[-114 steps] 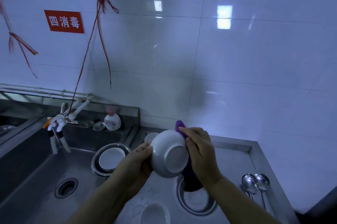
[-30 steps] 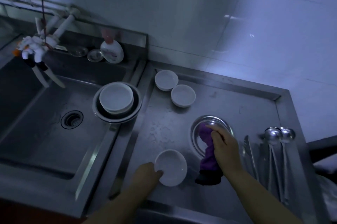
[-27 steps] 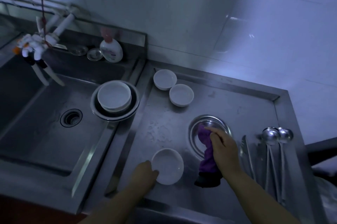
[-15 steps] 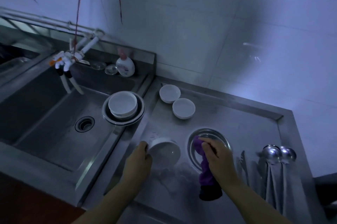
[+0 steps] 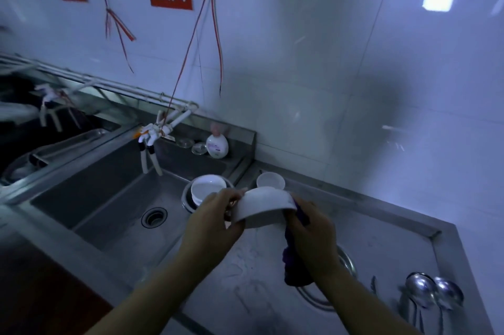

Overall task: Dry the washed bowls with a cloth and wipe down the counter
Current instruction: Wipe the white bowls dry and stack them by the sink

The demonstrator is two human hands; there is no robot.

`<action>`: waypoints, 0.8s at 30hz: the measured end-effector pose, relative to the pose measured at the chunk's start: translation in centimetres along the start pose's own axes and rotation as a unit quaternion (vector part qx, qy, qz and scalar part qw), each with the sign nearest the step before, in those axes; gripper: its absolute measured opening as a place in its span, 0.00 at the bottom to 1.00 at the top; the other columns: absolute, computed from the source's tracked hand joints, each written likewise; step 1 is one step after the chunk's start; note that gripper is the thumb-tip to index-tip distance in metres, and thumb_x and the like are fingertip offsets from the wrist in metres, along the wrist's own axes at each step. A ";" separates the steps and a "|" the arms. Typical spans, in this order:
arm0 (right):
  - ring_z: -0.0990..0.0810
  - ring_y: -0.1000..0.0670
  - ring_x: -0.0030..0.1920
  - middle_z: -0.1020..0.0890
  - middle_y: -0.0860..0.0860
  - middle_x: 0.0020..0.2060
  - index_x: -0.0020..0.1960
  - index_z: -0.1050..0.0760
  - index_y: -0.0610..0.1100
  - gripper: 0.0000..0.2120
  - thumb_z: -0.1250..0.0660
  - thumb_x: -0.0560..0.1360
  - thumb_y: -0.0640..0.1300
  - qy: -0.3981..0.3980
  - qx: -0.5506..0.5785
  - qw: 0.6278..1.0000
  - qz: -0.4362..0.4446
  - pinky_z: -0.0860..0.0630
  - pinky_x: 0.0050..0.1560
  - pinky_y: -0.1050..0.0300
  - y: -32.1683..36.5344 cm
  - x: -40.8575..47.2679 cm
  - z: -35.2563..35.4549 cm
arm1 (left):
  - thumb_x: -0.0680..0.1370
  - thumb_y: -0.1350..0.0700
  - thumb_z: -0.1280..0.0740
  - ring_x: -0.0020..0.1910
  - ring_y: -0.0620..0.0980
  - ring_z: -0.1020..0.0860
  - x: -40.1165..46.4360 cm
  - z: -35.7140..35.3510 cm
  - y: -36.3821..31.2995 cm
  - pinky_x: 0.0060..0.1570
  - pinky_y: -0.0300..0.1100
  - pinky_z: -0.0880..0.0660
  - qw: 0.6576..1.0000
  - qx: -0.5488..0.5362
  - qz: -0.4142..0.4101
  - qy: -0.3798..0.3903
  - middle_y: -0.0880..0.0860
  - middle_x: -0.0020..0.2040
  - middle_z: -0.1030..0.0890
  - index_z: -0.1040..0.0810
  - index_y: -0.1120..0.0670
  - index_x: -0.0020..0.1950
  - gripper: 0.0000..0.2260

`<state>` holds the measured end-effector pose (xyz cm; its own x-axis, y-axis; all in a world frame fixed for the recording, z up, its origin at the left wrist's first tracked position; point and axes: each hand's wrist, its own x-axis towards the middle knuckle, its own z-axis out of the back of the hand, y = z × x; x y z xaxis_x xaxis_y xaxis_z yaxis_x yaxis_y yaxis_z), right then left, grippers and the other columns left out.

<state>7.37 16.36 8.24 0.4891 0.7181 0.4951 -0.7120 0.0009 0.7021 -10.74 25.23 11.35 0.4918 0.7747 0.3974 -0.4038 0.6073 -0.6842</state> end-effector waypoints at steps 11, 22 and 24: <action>0.22 0.55 0.48 0.21 0.54 0.49 0.59 0.24 0.48 0.17 0.37 0.73 0.54 -0.040 0.046 0.998 0.034 0.28 0.48 0.70 4.7 2.6 1.2 | 0.72 0.51 0.29 0.46 0.39 0.25 3.6 2.8 -1.7 0.38 0.32 0.31 0.994 -0.105 0.003 0.044 0.40 0.47 0.23 0.26 0.44 0.53 0.11; 0.23 0.47 0.46 0.20 0.43 0.47 0.49 0.20 0.38 0.15 0.25 0.69 0.47 -0.102 -0.241 0.936 0.234 0.23 0.45 0.55 9.0 4.2 -2.2 | 0.76 0.44 0.37 0.38 0.39 0.22 4.7 2.8 -1.4 0.37 0.39 0.24 0.956 -0.269 0.118 -0.025 0.46 0.37 0.19 0.23 0.44 0.41 0.07; 0.22 0.47 0.47 0.20 0.45 0.48 0.52 0.20 0.40 0.14 0.25 0.69 0.46 -0.039 -0.300 0.925 0.228 0.22 0.48 0.53 9.4 4.0 -2.8 | 0.73 0.43 0.38 0.43 0.46 0.20 4.6 2.9 -1.5 0.45 0.52 0.22 0.954 -0.282 0.103 -0.012 0.48 0.40 0.19 0.22 0.42 0.42 0.07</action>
<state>1.24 21.16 15.42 0.0863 0.6864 0.7221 -0.9935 0.1133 0.0111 -10.05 28.39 15.98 0.4258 0.8755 0.2283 -0.0067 0.2554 -0.9668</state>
